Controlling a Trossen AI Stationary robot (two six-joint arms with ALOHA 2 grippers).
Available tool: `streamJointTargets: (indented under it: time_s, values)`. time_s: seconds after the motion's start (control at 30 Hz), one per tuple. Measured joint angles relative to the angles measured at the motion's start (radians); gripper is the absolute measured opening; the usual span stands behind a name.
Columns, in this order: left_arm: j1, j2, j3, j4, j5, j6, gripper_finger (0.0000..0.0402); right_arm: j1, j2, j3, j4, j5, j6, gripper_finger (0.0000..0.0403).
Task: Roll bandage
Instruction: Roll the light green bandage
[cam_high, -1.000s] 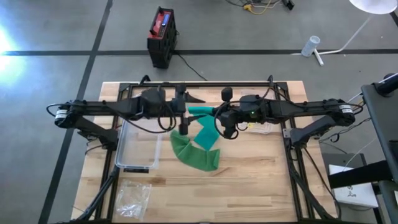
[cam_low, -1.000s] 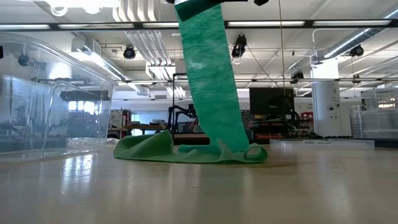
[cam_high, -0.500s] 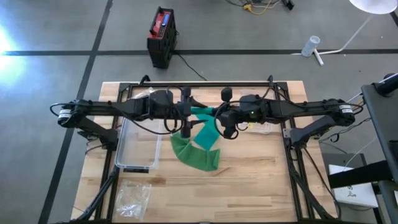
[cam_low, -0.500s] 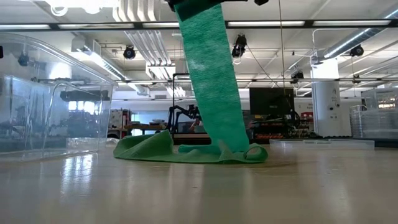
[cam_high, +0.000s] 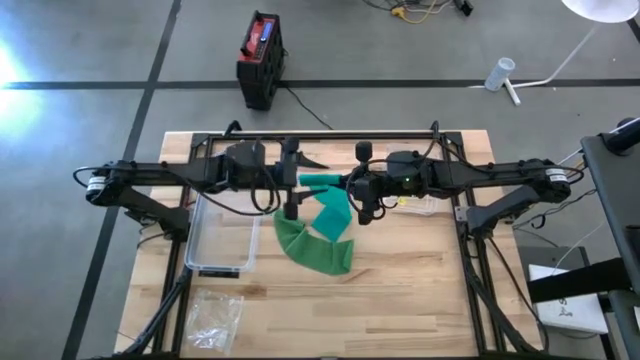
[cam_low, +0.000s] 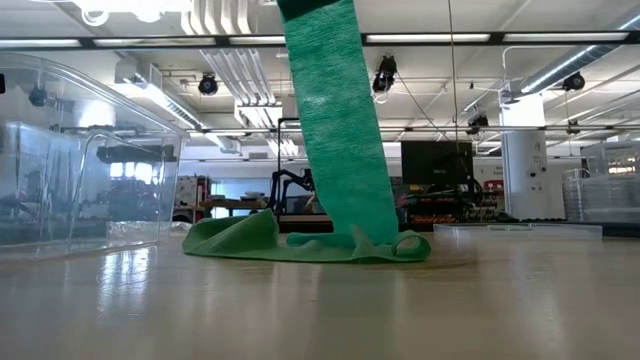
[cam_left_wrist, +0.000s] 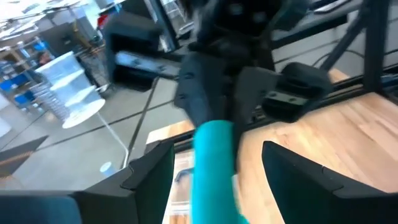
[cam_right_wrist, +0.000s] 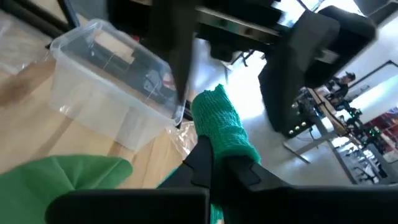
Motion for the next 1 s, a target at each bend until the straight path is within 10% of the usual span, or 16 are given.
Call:
streamJointTargets:
  time_s: [1.0]
  values:
    - [-0.024,-0.005,0.001,0.051,0.125,0.027,0.0232,-0.010,0.005,-0.006,0.214,-0.176,0.269,0.0003]
